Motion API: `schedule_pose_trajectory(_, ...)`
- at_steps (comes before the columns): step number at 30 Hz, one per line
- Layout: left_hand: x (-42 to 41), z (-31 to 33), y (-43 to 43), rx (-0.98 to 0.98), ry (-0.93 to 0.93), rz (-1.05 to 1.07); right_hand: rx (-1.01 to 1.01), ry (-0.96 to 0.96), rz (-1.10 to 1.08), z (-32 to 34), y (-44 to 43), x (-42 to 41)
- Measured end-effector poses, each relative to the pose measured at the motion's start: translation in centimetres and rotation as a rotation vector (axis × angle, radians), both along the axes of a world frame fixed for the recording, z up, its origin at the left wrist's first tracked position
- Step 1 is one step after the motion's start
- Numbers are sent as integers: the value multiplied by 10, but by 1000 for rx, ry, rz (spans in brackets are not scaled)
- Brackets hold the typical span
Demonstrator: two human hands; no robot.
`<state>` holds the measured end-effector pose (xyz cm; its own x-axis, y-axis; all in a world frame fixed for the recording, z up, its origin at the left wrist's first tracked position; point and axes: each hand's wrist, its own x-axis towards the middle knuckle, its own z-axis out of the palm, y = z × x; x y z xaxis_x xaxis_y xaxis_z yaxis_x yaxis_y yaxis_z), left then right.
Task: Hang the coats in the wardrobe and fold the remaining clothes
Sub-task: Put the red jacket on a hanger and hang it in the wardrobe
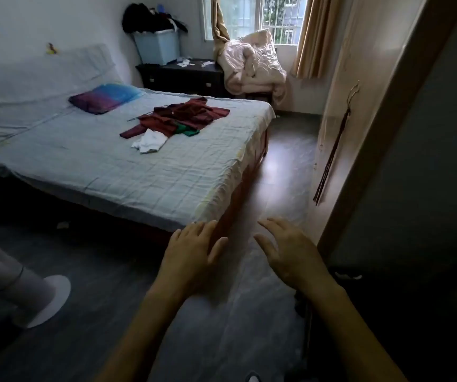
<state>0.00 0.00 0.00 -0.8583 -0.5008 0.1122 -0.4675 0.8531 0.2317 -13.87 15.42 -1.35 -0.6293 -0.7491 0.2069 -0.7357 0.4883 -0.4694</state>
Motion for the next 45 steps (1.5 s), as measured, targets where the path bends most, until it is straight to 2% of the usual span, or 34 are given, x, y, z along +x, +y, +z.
schedule_pose_trajectory(7,-101,-8,-52,-43,9,-31,-91,-32,23,1,-52,-94)
schedule_pose_trajectory(16,-200,-13,-125,14,-5,-49,-76,-78,29,-12,-117,-192)
schedule_pose_trajectory(24,-293,-49,-224,89,11,-71,26,-48,21,-30,-216,-285)
schedule_pose_trajectory(29,-364,-50,-290,130,25,-131,118,-28,-26,-23,-285,-347)
schedule_pose_trajectory(35,-445,-43,-353,151,64,-182,117,-16,-81,-12,-345,-417)
schedule_pose_trajectory(45,-592,-59,-414,176,9,-219,102,-92,-137,-44,-398,-555)
